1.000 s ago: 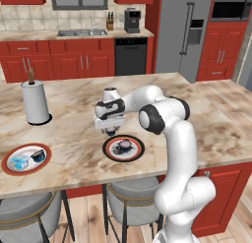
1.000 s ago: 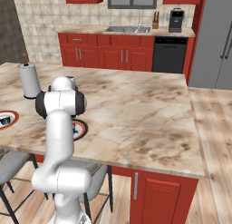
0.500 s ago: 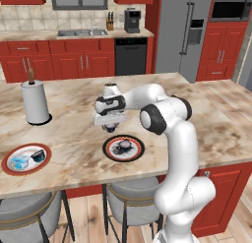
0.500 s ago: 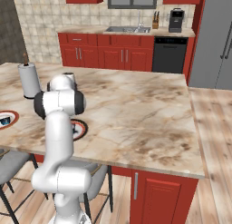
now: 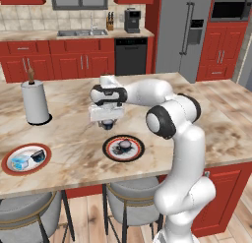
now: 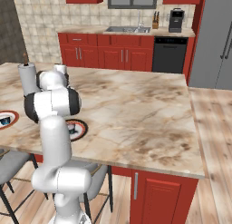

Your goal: Place two yogurt containers on each plate.

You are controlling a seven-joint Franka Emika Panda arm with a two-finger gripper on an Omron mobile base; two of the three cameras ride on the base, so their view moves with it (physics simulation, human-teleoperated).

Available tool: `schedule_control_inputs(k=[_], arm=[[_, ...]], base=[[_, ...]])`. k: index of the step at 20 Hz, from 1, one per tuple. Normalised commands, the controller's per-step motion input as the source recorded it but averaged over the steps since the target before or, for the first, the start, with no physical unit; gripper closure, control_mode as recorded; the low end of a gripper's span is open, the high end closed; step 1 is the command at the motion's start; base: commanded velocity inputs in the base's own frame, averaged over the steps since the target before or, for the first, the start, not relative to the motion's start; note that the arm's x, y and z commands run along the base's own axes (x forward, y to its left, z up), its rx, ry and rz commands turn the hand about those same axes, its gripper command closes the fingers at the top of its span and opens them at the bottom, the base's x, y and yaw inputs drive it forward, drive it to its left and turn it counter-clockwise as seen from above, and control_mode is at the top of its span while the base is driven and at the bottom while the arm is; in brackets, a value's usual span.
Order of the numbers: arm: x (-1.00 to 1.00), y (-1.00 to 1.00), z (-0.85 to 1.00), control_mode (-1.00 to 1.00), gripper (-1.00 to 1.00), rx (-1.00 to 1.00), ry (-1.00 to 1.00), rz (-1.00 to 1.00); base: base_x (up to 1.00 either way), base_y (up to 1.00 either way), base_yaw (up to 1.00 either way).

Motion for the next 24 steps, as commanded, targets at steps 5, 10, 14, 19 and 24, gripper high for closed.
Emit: schedule_control_inputs(k=[5, 10, 14, 19, 24], arm=[[-1.00, 0.11, -0.14, -1.00, 1.00, 0.00, 0.01, 0.00], [-0.95, -0.21, -0.03, -1.00, 1.00, 0.00, -0.03, 0.00], [-0.63, -0.29, -0.19, -1.00, 1.00, 0.00, 0.00, 0.00], [-0.14, -0.19, -0.15, -1.00, 1.00, -0.04, -0.02, 0.00], [0.29, -0.01, -0.22, -1.00, 1.00, -0.10, -0.01, 0.00]], base=[[0.00, 0.00, 0.00], [0.00, 0.00, 0.00], [0.00, 0.00, 0.00], [0.00, 0.00, 0.00], [0.00, 0.00, 0.00]])
